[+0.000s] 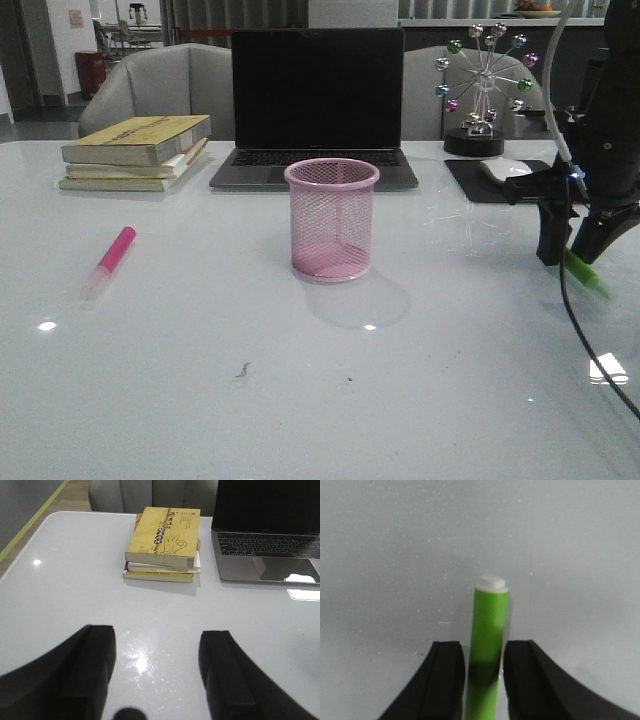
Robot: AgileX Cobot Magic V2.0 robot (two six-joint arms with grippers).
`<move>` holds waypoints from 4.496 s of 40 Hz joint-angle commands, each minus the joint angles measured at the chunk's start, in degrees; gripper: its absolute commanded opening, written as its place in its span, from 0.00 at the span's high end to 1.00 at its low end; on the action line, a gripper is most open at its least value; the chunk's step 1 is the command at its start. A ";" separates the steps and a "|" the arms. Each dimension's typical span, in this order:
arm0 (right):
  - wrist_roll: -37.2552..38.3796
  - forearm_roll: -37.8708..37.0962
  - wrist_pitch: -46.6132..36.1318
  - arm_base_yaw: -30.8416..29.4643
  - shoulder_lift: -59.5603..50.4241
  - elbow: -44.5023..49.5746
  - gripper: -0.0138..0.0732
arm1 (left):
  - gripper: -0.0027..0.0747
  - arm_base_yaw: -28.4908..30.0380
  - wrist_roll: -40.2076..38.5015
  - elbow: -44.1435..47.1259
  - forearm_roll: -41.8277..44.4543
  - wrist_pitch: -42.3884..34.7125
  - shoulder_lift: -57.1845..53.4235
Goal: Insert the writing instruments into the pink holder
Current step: 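Lower the right gripper over the green marker and close on it, then lift the green marker upright and carry it over the pink holder, then lower the green marker into the pink holder and open the right gripper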
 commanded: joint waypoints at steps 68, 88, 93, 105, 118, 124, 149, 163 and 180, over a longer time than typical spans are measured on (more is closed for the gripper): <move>-17.17 18.41 -37.75 23.86 -13.62 -11.56 0.61 | 0.39 -0.33 -0.26 -2.18 -0.30 -4.71 -0.79; -16.69 18.42 -55.62 26.28 -13.62 4.80 0.61 | 0.39 -0.33 -0.26 -2.18 -0.30 -4.71 -0.79; -16.69 18.42 -57.39 26.73 -13.57 5.81 0.61 | 0.39 -0.33 -0.26 -2.18 -0.30 -4.71 -0.79; -16.69 17.78 -56.77 26.73 -13.14 5.81 0.60 | 0.39 -0.33 -0.26 -2.18 -0.30 -4.71 -0.79; -16.69 17.43 -55.60 26.73 -11.99 5.81 0.60 | 0.39 -0.33 -0.26 -2.18 -0.30 -4.71 -0.79; -16.69 17.43 -55.19 26.73 -11.54 5.81 0.56 | 0.39 -0.33 -0.26 -2.18 -0.30 -4.71 -0.79; -17.73 16.86 -36.82 17.71 -20.57 5.81 0.41 | 0.39 -0.33 -0.26 -2.18 -0.30 -4.71 -0.79; -17.73 12.86 -25.28 1.21 -35.01 5.81 0.41 | 0.39 -0.33 -0.26 -2.18 -0.30 -4.71 -0.79; -17.73 12.33 -27.73 -5.62 -54.08 28.62 0.41 | 0.39 -0.33 -0.26 -2.18 -0.30 -4.71 -0.79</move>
